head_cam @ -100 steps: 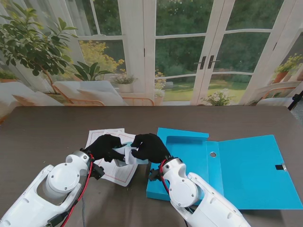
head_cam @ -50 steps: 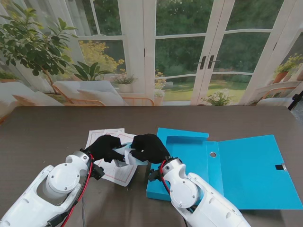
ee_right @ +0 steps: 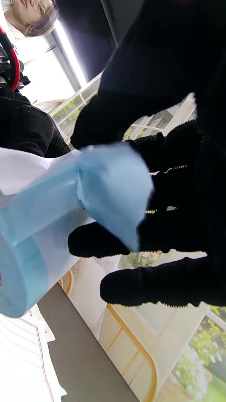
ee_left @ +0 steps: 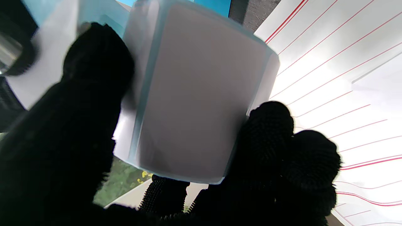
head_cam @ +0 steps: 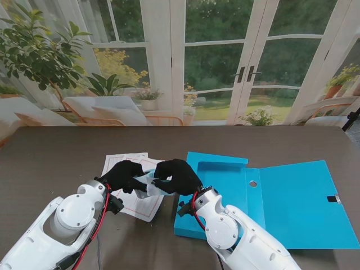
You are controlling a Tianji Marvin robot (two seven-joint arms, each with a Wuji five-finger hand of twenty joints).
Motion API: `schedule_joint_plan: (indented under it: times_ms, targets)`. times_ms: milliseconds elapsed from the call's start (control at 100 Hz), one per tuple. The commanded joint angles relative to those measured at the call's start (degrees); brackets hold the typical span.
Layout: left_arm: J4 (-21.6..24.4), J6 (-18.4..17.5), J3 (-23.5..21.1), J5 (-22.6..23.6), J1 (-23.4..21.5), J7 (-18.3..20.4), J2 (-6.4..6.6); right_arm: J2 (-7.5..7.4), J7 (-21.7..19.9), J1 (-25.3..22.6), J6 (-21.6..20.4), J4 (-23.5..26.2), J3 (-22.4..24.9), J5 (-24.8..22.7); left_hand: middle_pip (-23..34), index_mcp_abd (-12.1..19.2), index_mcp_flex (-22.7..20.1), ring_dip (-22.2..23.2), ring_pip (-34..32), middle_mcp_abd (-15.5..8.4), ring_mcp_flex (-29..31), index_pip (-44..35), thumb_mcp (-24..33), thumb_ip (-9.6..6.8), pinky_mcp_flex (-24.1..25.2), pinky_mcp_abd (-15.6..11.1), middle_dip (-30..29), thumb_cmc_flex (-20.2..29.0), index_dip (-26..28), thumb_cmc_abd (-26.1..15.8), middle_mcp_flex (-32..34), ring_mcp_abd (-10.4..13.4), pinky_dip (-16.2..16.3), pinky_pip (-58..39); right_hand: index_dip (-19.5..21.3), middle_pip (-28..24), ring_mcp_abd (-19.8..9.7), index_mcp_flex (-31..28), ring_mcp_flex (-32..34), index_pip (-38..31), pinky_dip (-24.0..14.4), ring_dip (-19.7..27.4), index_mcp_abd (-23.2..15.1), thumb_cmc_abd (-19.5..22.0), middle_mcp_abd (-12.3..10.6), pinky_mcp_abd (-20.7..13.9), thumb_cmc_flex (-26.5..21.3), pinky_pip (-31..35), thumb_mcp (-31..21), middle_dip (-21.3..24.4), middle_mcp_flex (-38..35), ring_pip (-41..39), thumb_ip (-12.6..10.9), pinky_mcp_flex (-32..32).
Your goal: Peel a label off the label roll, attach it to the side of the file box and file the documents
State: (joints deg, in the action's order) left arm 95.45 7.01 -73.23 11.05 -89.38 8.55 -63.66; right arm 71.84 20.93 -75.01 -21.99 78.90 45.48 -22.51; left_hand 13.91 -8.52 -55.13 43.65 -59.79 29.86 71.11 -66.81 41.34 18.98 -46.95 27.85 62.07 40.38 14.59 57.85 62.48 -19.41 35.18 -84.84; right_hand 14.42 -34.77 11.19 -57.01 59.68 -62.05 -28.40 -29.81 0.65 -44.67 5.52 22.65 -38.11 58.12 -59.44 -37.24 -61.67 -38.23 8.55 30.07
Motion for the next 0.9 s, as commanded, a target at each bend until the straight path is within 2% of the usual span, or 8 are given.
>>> schedule_joint_plan:
  times_ms: [0,120,220,470,700,890]
  targets:
    - [0.8,0.2,-0.4,-0.2,0.0,0.5,-0.41,0.00,-0.5,-0.5,-0.6,0.4,0.0,-0.1,11.7,-2.8,-0.5,0.6,0.6,-14.5,1.1,-4.0,16.2,-5.49,1.5,-1.8,2.6,13.2,1.9,-8.8,13.0,3.0,-0.1,-1.2,2.6,1.2,-1.4,-2.3,1.9,-3.7,1.3,-0.1,-8.6,4.0,-2.2,-1.6,-4.7,2.6,-0.5,0.1,-1.4,0.2,0.9,-7.2]
    - [0.9,0.7,-0.6,-0.1,-0.2,0.5,-0.43,-0.21,-0.7,-0.6,-1.7,0.2,0.2,-0.6,11.7,-2.8,-0.6,0.6,0.6,-14.5,1.1,-4.0,16.1,-5.48,1.5,-1.7,2.6,13.2,1.9,-8.9,13.0,3.1,-0.1,-1.2,2.8,1.1,-1.4,-2.0,1.8,-3.7,1.5,-0.2,-8.9,5.6,-2.1,-1.7,-4.5,2.7,0.4,-0.1,-1.0,0.3,2.6,-7.3]
    - [1.0,1.0,-0.8,-0.1,-0.2,0.4,-0.44,-0.25,-0.6,-0.9,-2.4,0.2,0.5,-0.6,11.7,-2.8,-0.6,0.6,0.6,-14.5,1.1,-4.0,16.2,-5.50,1.5,-1.8,2.6,13.3,1.9,-8.8,13.1,3.0,-0.1,-1.3,2.8,0.6,-1.4,-2.0,1.7,-3.8,1.7,-0.2,-8.8,7.1,-2.0,-1.6,-4.3,2.8,0.8,0.2,-0.6,0.3,5.1,-7.4]
    - [1.3,1.7,-1.0,0.0,-0.5,0.0,-0.54,-0.37,-1.8,-2.1,-3.6,1.4,1.6,1.8,11.7,-2.7,-0.6,0.6,0.5,-14.5,1.1,-4.0,16.2,-5.49,1.4,-1.8,2.6,13.2,2.0,-8.8,13.1,3.0,-0.1,-1.3,2.9,0.4,-1.5,-1.5,1.5,-3.9,1.7,-0.2,-8.4,7.6,-1.6,-1.7,-4.8,2.9,0.7,0.3,0.0,0.2,5.4,-7.3]
    - [2.0,2.3,-2.6,0.8,-1.3,-0.3,-0.53,-0.08,-1.6,-3.5,-2.5,3.1,2.8,4.5,11.7,-2.7,-0.5,0.6,0.6,-14.5,1.0,-4.0,16.2,-5.49,1.4,-1.8,2.6,13.1,2.0,-8.9,13.0,3.1,-0.1,-1.3,3.1,0.0,-1.3,-1.2,2.0,-4.1,1.7,-0.3,-7.8,7.8,-1.1,-1.4,-4.9,3.2,0.9,0.3,0.1,-0.2,5.4,-7.0]
    - [3.5,3.0,-5.9,4.7,-3.2,-0.6,-0.20,-0.21,-1.1,-4.5,-0.7,4.7,4.9,4.9,11.8,-2.7,-0.3,0.6,0.7,-14.6,1.0,-4.1,16.2,-5.54,1.6,-1.8,2.7,13.2,2.1,-9.0,12.9,3.0,-0.1,-1.3,3.1,-0.2,-1.1,-1.0,2.1,-4.2,1.7,-0.3,-7.5,8.0,-0.8,-1.2,-5.1,3.2,1.2,0.5,0.2,-0.2,5.4,-6.9]
